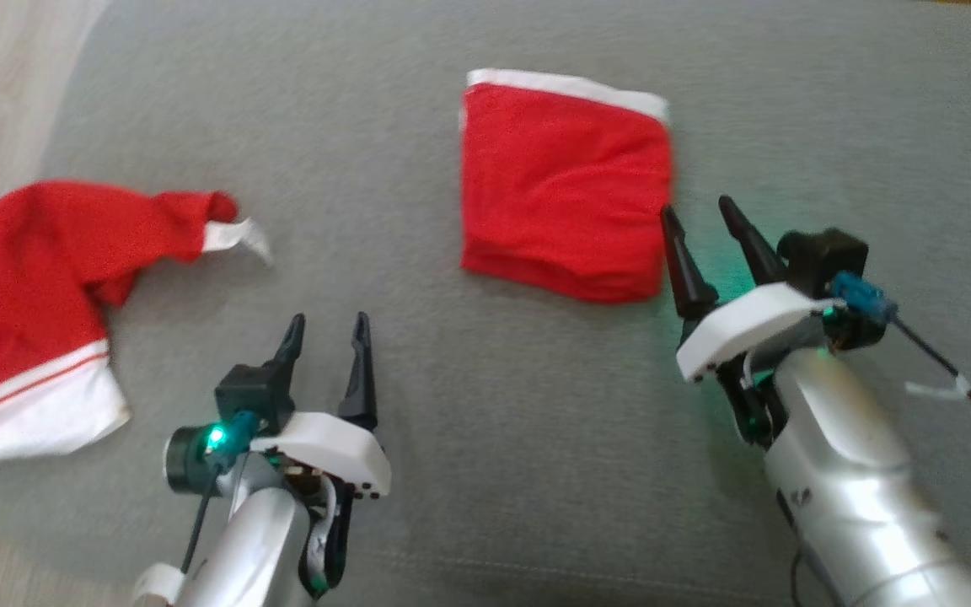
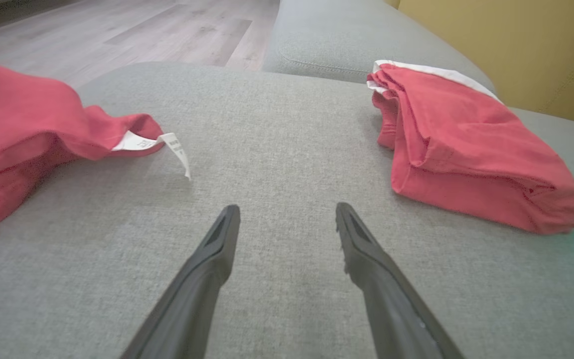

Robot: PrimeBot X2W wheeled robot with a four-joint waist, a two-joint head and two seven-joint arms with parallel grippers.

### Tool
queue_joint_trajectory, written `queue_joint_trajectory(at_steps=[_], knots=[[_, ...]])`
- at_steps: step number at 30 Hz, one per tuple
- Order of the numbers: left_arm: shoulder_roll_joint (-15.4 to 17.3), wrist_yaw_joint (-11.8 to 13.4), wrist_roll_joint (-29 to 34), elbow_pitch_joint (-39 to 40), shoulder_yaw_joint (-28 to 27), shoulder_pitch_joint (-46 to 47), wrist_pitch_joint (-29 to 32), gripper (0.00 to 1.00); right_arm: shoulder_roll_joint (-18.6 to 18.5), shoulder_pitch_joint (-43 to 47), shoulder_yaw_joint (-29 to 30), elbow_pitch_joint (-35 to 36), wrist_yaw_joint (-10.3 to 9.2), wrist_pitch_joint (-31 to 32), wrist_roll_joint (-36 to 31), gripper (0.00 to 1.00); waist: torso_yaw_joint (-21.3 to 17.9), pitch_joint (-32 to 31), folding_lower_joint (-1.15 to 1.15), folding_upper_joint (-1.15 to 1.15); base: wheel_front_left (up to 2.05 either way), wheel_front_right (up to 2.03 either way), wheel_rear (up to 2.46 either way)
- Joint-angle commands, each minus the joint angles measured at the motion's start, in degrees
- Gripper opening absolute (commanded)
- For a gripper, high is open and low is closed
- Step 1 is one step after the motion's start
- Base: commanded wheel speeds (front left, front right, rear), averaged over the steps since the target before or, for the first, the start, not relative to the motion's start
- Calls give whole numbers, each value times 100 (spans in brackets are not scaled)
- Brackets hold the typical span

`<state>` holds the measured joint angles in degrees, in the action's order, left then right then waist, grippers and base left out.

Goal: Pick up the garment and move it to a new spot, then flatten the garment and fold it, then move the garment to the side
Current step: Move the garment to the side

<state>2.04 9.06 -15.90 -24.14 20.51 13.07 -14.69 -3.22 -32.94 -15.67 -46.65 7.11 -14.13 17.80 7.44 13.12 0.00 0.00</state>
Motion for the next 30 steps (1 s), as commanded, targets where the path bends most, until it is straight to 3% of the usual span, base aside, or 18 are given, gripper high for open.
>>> queue_joint_trajectory(at_steps=[1,10,11,12,13,17,21,30], knots=[[84,17,-54,200,-91,191,-31,100,34,-234,-119,-45,37,-27,51,100,328,246,0,0,0,0,0],[84,89,-189,281,78,286,-31,100,34,-1072,225,-1338,37,21,149,100,688,547,0,0,0,0,0],[84,93,-198,297,74,297,-31,100,34,-1123,193,-1429,37,67,210,93,693,575,0,0,0,0,0],[84,101,-204,313,65,302,-31,100,34,-1175,128,-1496,37,102,258,29,687,603,0,0,0,0,0],[84,107,-208,324,54,304,-31,100,34,-1216,27,-1525,37,119,305,0,673,625,0,0,0,0,0],[84,110,-181,318,7,310,-31,100,34,-1292,-206,-1517,37,99,535,0,533,640,0,0,0,0,0],[84,90,-102,307,-88,331,-31,100,34,-1304,-430,-1422,37,-8,761,0,118,544,0,0,0,0,0],[84,-67,226,211,-379,515,-31,100,35,-1035,-980,-1003,37,-80,1260,0,-1526,364,0,0,0,0,0]])
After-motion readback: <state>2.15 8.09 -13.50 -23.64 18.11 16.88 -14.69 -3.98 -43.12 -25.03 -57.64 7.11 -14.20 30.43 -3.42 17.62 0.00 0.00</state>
